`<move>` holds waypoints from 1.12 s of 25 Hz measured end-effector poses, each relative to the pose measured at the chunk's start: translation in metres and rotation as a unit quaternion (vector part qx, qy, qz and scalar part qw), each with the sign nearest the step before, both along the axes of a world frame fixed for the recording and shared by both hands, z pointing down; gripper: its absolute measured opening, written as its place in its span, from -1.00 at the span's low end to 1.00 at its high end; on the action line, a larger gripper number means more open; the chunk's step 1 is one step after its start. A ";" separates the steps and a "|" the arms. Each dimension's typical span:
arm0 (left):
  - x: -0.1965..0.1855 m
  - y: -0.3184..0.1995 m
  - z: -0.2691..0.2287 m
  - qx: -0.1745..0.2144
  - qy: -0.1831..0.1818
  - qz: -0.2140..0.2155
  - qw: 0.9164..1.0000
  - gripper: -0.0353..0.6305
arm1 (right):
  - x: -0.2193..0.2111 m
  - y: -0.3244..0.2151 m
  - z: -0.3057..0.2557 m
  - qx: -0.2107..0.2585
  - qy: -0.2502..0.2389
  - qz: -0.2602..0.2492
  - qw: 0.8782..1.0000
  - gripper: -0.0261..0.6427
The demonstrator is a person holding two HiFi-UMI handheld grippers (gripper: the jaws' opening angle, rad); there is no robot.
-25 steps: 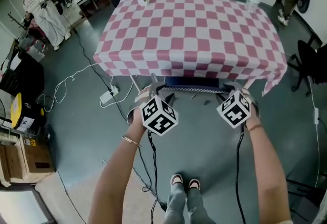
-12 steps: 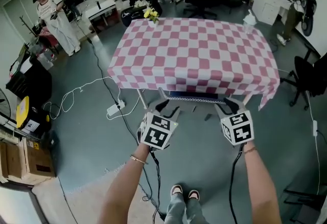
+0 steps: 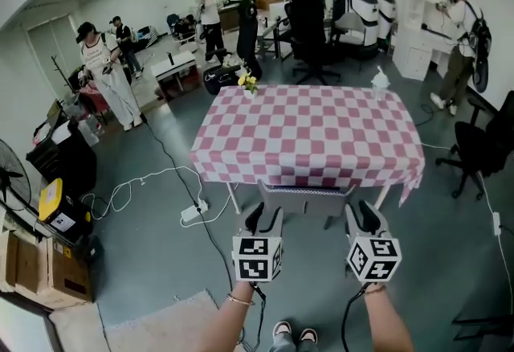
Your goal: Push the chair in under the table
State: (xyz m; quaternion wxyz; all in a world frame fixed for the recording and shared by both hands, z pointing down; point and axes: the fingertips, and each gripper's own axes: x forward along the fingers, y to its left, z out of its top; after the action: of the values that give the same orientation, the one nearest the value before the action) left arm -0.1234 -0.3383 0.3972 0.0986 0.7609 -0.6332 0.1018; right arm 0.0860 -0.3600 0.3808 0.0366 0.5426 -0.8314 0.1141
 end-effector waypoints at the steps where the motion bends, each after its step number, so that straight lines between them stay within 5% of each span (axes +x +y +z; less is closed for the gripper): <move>1: 0.002 0.010 -0.006 0.006 0.007 -0.008 1.000 -0.40 | 0.006 0.011 -0.008 0.007 -0.015 0.013 1.000 -0.47; 6: 0.004 0.051 -0.044 0.043 0.039 -0.041 0.997 -0.68 | 0.034 0.061 -0.036 0.036 -0.025 0.073 0.996 -0.82; 9: 0.004 0.069 -0.058 0.061 0.039 -0.047 0.996 -0.89 | 0.042 0.081 -0.041 0.046 -0.012 0.072 0.996 -0.86; 28: -0.006 0.106 -0.056 0.069 0.036 -0.069 0.995 -0.89 | 0.038 0.114 -0.049 0.060 0.027 0.072 0.995 -0.89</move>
State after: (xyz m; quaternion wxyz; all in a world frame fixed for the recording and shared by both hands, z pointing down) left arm -0.1295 -0.2320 0.3416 0.0754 0.7236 -0.6856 0.0236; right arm 0.1239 -0.2463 0.3319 0.0184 0.6050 -0.7944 0.0514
